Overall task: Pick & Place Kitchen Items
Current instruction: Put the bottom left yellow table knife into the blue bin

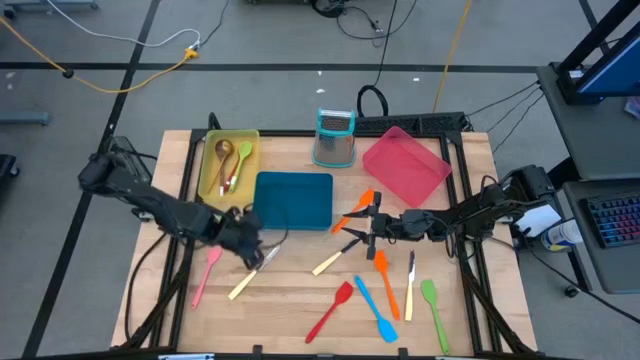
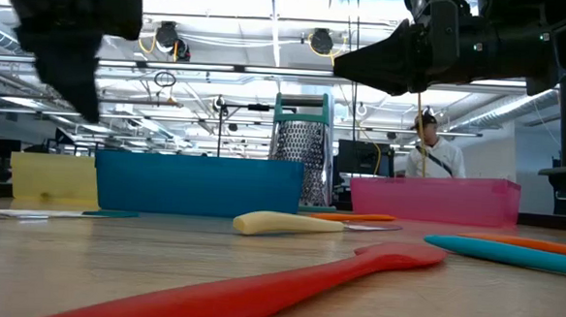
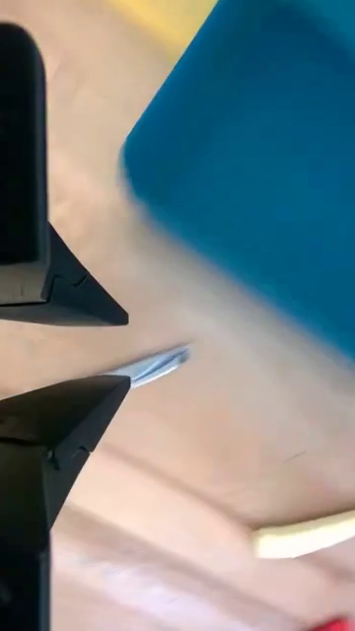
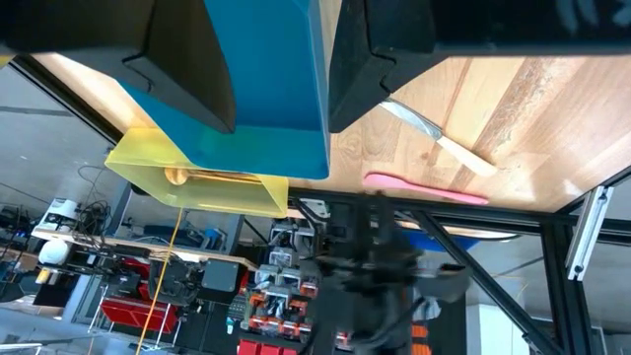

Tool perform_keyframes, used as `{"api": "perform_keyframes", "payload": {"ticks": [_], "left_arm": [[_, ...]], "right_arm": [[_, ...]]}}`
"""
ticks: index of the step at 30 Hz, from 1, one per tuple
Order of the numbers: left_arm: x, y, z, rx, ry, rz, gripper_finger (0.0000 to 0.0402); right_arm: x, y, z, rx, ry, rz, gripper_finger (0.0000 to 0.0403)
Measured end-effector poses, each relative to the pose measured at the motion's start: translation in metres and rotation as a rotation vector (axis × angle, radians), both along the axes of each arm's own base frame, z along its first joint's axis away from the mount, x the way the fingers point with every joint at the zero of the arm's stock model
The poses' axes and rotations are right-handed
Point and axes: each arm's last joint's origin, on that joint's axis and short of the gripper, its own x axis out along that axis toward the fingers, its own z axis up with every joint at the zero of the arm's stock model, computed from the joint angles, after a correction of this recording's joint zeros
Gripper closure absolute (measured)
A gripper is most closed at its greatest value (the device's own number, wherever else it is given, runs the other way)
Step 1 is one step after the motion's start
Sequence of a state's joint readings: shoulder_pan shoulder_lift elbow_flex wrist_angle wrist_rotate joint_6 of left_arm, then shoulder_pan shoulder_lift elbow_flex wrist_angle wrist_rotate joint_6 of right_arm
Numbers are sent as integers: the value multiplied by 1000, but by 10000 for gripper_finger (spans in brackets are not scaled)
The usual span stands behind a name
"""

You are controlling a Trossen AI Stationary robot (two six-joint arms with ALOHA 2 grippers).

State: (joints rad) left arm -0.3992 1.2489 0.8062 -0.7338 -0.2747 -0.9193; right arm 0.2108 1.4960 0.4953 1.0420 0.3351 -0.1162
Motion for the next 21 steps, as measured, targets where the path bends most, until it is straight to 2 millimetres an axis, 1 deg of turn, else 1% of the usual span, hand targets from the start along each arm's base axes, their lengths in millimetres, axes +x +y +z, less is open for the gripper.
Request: {"api": "perform_keyframes", "payload": {"ticks": [4, 9, 16, 21], "left_arm": [[-1, -20, -14, -48, 76, -19, 309], [-3, -39, -31, -87, 170, -30, 309], [-4, -54, -51, -92, 253, -3, 309], [0, -60, -59, -149, 279, 16, 309]], "right_arm": [[0, 0, 0, -2, 0, 0, 248], [0, 0, 0, -4, 0, 0, 248], [0, -2, 1, -37, -9, -7, 248], [1, -6, 4, -52, -31, -24, 248]]}}
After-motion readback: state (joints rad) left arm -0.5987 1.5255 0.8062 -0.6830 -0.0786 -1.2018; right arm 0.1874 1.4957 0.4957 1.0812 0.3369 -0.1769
